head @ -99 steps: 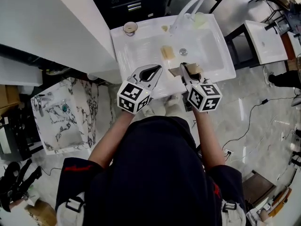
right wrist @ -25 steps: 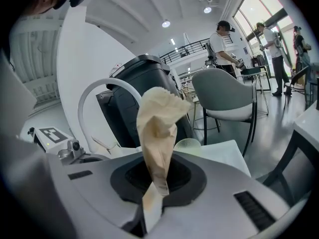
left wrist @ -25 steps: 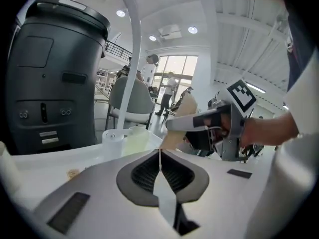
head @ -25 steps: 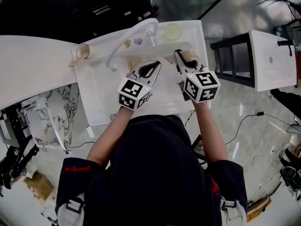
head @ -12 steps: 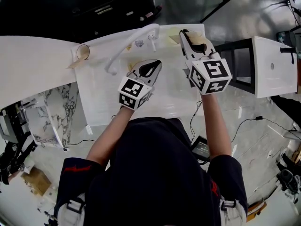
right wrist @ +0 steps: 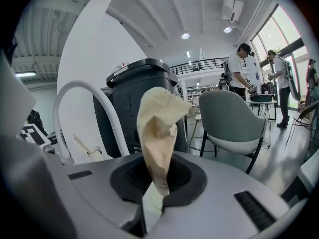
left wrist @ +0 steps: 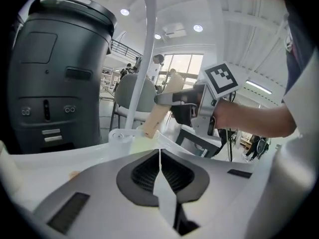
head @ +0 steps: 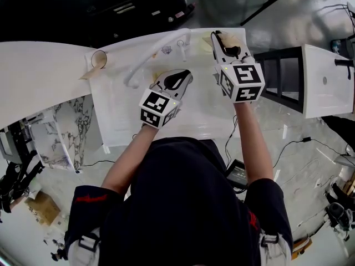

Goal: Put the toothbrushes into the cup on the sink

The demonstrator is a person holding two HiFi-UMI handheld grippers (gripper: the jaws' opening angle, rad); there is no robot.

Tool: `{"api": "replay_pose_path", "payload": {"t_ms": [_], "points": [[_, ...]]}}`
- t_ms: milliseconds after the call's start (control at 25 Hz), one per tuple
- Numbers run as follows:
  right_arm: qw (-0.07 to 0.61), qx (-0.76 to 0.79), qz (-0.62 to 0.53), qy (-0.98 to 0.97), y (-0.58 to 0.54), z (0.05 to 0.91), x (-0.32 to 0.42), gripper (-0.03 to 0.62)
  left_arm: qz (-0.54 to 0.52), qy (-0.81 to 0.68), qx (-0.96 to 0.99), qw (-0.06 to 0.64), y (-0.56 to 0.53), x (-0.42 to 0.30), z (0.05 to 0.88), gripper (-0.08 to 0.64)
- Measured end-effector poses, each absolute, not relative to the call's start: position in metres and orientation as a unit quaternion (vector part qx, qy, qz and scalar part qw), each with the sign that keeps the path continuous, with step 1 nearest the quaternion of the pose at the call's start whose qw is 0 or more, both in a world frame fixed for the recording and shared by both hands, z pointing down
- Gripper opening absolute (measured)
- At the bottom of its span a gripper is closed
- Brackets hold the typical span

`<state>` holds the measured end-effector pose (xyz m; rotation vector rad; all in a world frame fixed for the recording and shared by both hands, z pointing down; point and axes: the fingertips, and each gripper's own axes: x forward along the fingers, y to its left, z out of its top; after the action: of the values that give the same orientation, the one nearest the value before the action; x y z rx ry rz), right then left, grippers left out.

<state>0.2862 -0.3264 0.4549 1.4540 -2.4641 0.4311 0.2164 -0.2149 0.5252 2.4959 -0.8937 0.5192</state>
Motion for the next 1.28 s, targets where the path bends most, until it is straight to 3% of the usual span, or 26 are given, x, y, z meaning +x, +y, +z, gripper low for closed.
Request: {"api": "replay_pose_path", "payload": {"t_ms": [840,920,1280], "points": [[0.151,0.492,0.195,-0.835,-0.32,0.502,0.278,0.058,0.191,-0.322,0.898,0.229,-0.208,0.22,0.534,0.021],[0.151,0.486,0.199,-0.837,-0.319,0.503,0.276,0.103,0.192,-0.322,0.898,0.229,-0.207,0.22,0.534,0.021],[0.149,0.477,0.208,-0.841,-0.315,0.506,0.271,0.161,0.19,-0.326,0.896,0.233,-0.203,0.216,0.534,0.021]]}}
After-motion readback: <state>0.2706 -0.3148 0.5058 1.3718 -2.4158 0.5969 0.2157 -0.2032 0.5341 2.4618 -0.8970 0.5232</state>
